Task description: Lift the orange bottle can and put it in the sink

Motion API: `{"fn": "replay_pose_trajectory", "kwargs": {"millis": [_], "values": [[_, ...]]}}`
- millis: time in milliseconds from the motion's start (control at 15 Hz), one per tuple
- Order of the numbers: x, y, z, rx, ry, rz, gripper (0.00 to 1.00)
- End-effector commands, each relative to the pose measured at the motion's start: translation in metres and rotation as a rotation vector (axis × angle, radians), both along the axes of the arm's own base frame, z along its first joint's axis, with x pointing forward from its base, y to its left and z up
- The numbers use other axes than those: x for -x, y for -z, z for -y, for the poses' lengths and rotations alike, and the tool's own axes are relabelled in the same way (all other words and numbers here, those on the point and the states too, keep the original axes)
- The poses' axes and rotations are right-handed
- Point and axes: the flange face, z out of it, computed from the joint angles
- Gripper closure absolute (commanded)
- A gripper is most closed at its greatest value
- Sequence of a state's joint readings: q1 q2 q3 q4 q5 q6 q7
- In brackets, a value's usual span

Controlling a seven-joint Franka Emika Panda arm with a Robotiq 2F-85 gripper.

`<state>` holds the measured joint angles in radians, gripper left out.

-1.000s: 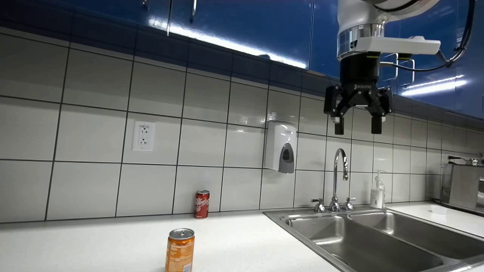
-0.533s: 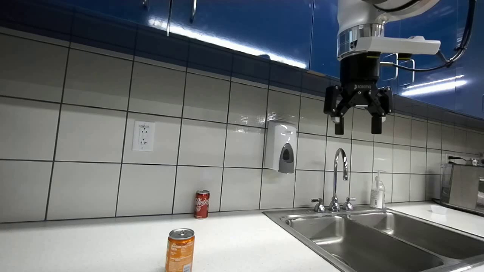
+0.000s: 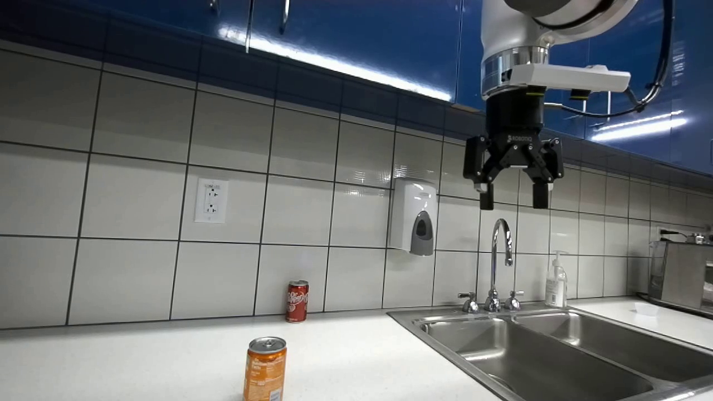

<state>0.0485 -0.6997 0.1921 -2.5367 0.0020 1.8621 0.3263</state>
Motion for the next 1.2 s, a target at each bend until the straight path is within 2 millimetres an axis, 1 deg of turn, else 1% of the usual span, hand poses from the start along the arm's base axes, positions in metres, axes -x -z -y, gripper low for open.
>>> {"fn": "replay_pose_trajectory", "kwargs": {"millis": [0, 333, 533, 933, 1133], "values": [[-0.007, 0.013, -0.033, -0.005, -0.07, -0.014, 0.0], [-0.013, 0.029, -0.074, 0.006, -0.178, -0.005, 0.0], [-0.02, 0.038, -0.096, -0.003, -0.226, 0.007, 0.0], [-0.042, 0.058, -0.143, -0.021, -0.283, 0.028, 0.0], [-0.056, 0.069, -0.169, -0.038, -0.319, 0.025, 0.0]]}}
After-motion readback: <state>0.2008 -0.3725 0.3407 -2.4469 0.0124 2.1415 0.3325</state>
